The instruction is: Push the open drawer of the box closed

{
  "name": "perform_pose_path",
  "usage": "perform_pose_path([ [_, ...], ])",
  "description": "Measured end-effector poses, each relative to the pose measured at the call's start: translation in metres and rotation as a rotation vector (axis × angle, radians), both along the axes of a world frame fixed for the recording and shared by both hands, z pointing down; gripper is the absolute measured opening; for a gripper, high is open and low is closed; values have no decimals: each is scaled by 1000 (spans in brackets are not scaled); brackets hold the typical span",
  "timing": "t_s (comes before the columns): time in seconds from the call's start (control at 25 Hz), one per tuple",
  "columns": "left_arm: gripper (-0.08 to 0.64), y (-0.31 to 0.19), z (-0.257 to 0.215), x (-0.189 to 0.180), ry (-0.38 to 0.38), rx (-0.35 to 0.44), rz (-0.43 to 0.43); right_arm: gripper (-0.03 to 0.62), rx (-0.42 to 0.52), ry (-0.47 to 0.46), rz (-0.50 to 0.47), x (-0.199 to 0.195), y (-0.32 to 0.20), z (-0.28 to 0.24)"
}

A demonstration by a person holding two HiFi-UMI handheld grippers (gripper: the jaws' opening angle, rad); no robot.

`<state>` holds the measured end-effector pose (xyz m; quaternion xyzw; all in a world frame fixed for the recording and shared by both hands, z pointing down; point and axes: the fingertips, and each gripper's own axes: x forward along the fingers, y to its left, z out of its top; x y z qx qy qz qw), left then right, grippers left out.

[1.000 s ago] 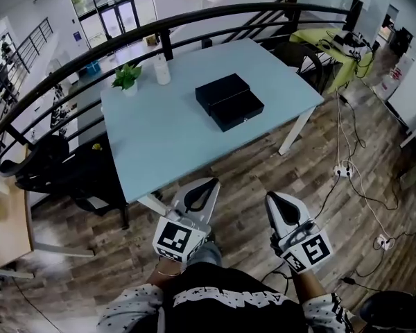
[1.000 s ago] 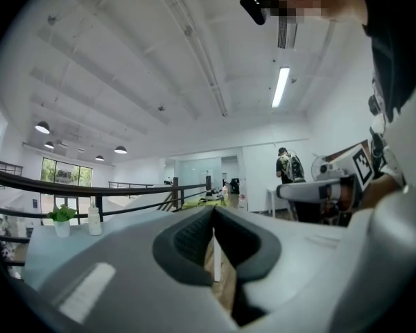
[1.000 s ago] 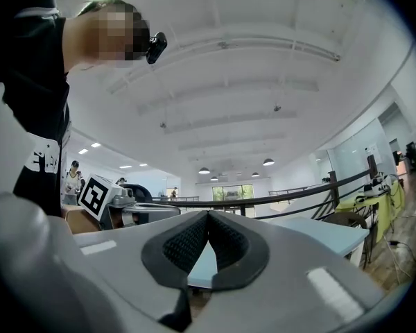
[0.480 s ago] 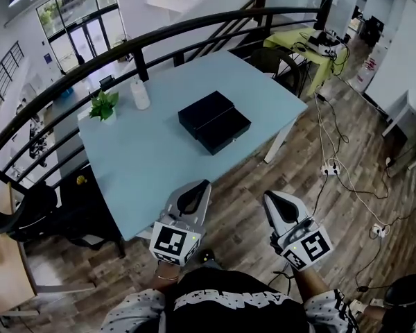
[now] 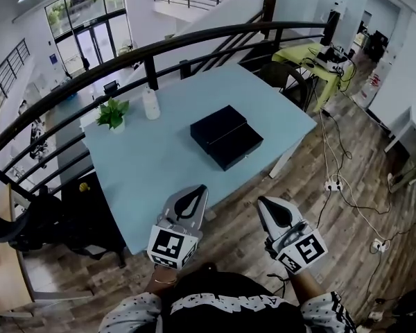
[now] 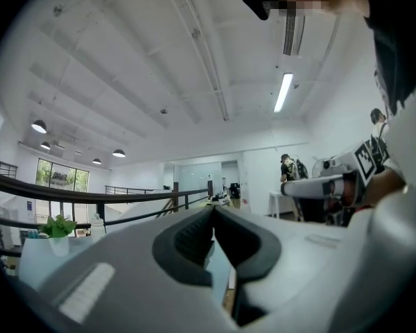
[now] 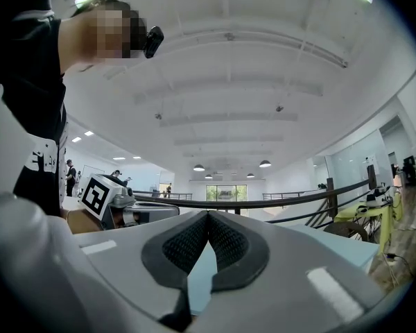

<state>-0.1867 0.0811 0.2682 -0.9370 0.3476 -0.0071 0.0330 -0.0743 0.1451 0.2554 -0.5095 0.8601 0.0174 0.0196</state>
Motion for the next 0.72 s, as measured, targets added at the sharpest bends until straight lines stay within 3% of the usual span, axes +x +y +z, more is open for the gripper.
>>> perform_pose_path([
  [0.32, 0, -13, 11, -4, 13, -36, -3, -6, -35, 24, -16, -2, -16, 13],
  [0.72, 0, -45, 26, -21, -18, -67, -111, -5, -30, 28, -98, -2, -64, 24],
])
